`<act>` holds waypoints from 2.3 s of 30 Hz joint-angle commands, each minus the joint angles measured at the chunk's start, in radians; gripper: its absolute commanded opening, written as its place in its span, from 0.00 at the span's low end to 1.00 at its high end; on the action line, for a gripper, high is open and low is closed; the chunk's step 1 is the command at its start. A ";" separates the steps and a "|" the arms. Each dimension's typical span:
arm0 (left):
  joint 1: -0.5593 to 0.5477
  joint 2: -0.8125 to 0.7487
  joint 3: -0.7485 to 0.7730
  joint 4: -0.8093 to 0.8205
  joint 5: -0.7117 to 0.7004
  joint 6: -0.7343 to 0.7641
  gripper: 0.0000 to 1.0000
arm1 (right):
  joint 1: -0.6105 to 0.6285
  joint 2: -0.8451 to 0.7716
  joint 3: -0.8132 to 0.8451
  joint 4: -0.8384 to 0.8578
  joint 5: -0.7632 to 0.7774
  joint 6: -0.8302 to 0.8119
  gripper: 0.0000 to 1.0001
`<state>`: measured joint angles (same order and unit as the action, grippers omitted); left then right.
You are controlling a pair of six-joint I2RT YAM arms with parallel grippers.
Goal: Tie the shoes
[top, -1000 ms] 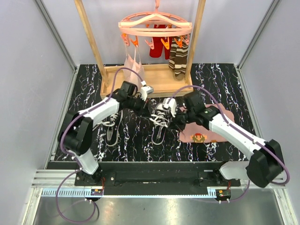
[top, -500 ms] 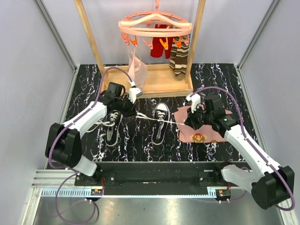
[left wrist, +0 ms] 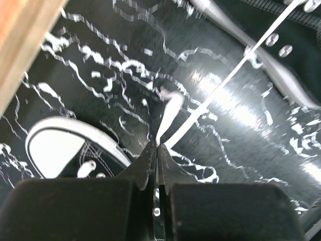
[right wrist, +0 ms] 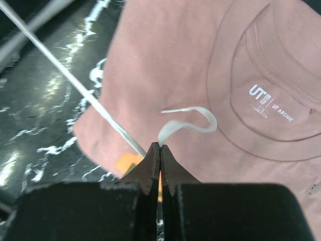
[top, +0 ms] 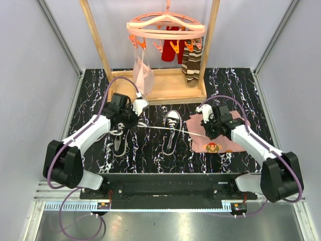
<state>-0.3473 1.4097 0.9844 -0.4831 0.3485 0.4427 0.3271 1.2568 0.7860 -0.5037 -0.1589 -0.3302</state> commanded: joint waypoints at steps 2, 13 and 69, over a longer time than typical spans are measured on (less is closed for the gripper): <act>0.007 0.006 -0.041 0.020 -0.101 0.045 0.00 | -0.010 0.065 -0.013 0.083 0.101 -0.081 0.00; -0.102 0.049 -0.079 -0.014 -0.014 0.082 0.02 | -0.010 0.096 0.041 -0.025 -0.149 -0.124 0.09; -0.190 0.360 0.086 -0.115 0.000 0.815 0.28 | -0.220 0.389 0.305 -0.203 -0.173 -0.382 0.00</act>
<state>-0.5308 1.7496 1.0607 -0.6014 0.4103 1.2079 0.1162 1.7092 1.0603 -0.7219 -0.3340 -0.7265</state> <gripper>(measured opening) 0.414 0.009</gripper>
